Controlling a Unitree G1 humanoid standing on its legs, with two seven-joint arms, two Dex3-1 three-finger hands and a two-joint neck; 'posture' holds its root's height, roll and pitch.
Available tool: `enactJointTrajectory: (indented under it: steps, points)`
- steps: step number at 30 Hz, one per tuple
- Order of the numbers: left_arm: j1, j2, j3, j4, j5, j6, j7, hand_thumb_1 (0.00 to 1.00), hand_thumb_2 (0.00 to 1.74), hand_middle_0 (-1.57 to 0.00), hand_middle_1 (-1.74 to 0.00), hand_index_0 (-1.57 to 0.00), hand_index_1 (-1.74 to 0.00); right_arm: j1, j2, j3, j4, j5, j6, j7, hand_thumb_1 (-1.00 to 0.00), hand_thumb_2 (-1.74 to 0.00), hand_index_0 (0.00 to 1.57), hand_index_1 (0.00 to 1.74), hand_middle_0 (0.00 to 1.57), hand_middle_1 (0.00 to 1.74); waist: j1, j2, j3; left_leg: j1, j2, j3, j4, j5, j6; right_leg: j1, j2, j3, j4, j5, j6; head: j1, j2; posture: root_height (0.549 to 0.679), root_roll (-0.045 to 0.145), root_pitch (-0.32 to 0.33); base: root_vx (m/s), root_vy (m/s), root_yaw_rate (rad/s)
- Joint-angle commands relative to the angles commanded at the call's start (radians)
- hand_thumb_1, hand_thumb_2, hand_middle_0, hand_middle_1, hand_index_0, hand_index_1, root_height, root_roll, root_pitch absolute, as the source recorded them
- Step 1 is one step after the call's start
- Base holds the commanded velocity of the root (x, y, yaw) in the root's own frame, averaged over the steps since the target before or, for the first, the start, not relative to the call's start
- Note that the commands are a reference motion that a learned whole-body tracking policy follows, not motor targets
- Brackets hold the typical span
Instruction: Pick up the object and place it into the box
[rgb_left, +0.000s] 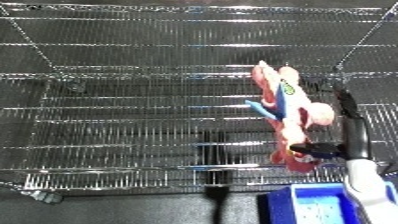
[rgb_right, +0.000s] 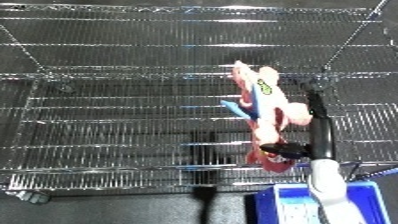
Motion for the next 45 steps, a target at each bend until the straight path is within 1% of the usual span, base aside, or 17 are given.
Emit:
enactJointTrajectory:
  steps: [8, 11, 15, 18, 24, 28, 34, 38, 45]
  points:
    - [0.003, 0.017, -0.039, -0.013, -0.012, -0.01, -0.014, 1.0, 1.74, -1.57, -1.74, -1.57, -1.74, -0.15, -0.022, 0.092, 0.275, 0.023, 0.019, 0.037, 0.0, 0.0, 0.0, 0.0, 0.0, 0.0, 0.012, 0.036, 0.013, -0.027, -0.006, 0.0, 0.0, 0.004, -0.0026, -0.03, -0.0051, 0.005, -0.003, 0.005, 0.0007, 0.065, 0.036, 0.622, 0.054, -0.129, 0.005, 0.009, -0.01]
    - [0.001, 0.021, -0.055, -0.013, -0.015, -0.011, -0.022, 1.0, 1.74, -1.57, -1.74, -1.57, -1.74, -0.198, -0.025, 0.126, 0.362, 0.026, 0.026, 0.056, 0.0, 0.0, 0.0, 0.0, 0.0, 0.0, 0.018, 0.048, 0.019, -0.035, -0.007, -0.001, 0.0, 0.005, -0.003, -0.039, -0.0063, 0.005, -0.004, 0.005, 0.0011, 0.085, 0.044, 0.622, 0.054, -0.121, 0.008, 0.011, 0.007]
    - [-0.005, 0.026, -0.073, -0.012, -0.017, -0.013, -0.028, 1.0, 1.74, -1.57, -1.74, -1.57, -1.74, -0.263, -0.029, 0.174, 0.463, 0.014, 0.023, 0.082, 0.0, 0.0, 0.0, 0.0, 0.0, 0.0, 0.024, 0.059, 0.025, -0.044, -0.009, -0.003, 0.001, 0.006, -0.0041, -0.048, -0.0069, 0.005, -0.002, 0.006, 0.001, 0.101, 0.05, 0.622, 0.053, -0.112, 0.004, 0.008, 0.01]
    - [-0.009, 0.026, -0.082, -0.01, -0.018, -0.014, -0.028, 1.0, 1.74, -1.57, -1.74, -1.57, -1.74, -0.3, -0.026, 0.202, 0.516, 0.006, 0.016, 0.094, 0.0, 0.0, 0.0, 0.0, 0.0, 0.0, 0.028, 0.062, 0.027, -0.053, -0.01, -0.003, 0.003, 0.006, -0.0049, -0.054, -0.0065, 0.004, -0.001, 0.006, 0.0007, 0.105, 0.053, 0.622, 0.053, -0.106, 0.005, 0.003, 0.004]
    - [-0.011, 0.025, -0.083, -0.005, -0.02, -0.015, -0.029, 1.0, 1.74, -1.57, -1.74, -1.57, -1.74, -0.306, -0.012, 0.219, 0.545, 0.016, 0.02, 0.113, -0.3, -0.52, 0.47, 0.52, 0.47, 0.52, 0.031, 0.061, 0.027, -0.06, -0.008, -0.006, 0.002, 0.005, -0.0069, -0.056, -0.0049, 0.001, -0.004, 0.006, 0.0002, 0.097, 0.056, 0.623, 0.05, -0.098, 0.006, -0.002, 0.013]
    - [-0.013, 0.023, -0.073, -0.001, -0.016, -0.016, -0.026, 1.0, 1.74, -1.57, -1.74, -1.57, -1.74, -0.298, 0.0, 0.219, 0.548, 0.021, 0.022, 0.121, -0.5, -0.87, 0.79, 0.87, 0.79, 0.87, 0.031, 0.055, 0.027, -0.057, -0.003, -0.005, 0.001, 0.003, -0.0075, -0.052, -0.0054, -0.001, -0.006, 0.006, 0.0008, 0.087, 0.057, 0.623, 0.048, -0.097, 0.004, 0.0, -0.017]
    - [-0.017, 0.02, -0.06, 0.008, -0.012, -0.017, -0.018, 1.0, 1.74, -1.57, -1.74, -1.57, -1.74, -0.3, 0.016, 0.223, 0.541, 0.014, 0.021, 0.117, -0.8, -1.39, 1.26, 1.39, 1.26, 1.39, 0.025, 0.044, 0.027, -0.048, 0.004, 0.001, -0.004, 0.002, -0.0088, -0.041, -0.0058, -0.003, -0.015, 0.008, 0.0006, 0.076, 0.06, 0.624, 0.048, -0.1, -0.002, 0.006, -0.029]
    - [-0.015, 0.021, -0.048, 0.014, -0.018, -0.021, -0.015, 1.0, 1.74, -1.57, -1.74, -1.57, -1.74, -0.294, 0.015, 0.222, 0.528, 0.015, 0.02, 0.111, -1.0, -1.74, 1.57, 1.74, 1.57, 1.74, 0.022, 0.038, 0.027, -0.041, 0.007, 0.002, -0.006, 0.001, -0.0102, -0.033, -0.0055, -0.003, -0.02, 0.008, -0.0001, 0.08, 0.062, 0.625, 0.047, -0.104, -0.011, 0.002, -0.005]
    - [-0.018, 0.023, -0.046, 0.026, -0.022, -0.024, -0.019, 1.0, 1.74, -1.57, -1.74, -1.57, -1.74, -0.278, 0.008, 0.21, 0.51, 0.016, 0.019, 0.106, -1.0, -1.74, 1.57, 1.74, 1.57, 1.74, 0.021, 0.035, 0.027, -0.039, 0.008, 0.0, -0.007, 0.004, -0.0118, -0.029, -0.0064, -0.005, -0.017, 0.01, -0.0007, 0.091, 0.06, 0.625, 0.048, -0.112, -0.024, -0.003, 0.011]
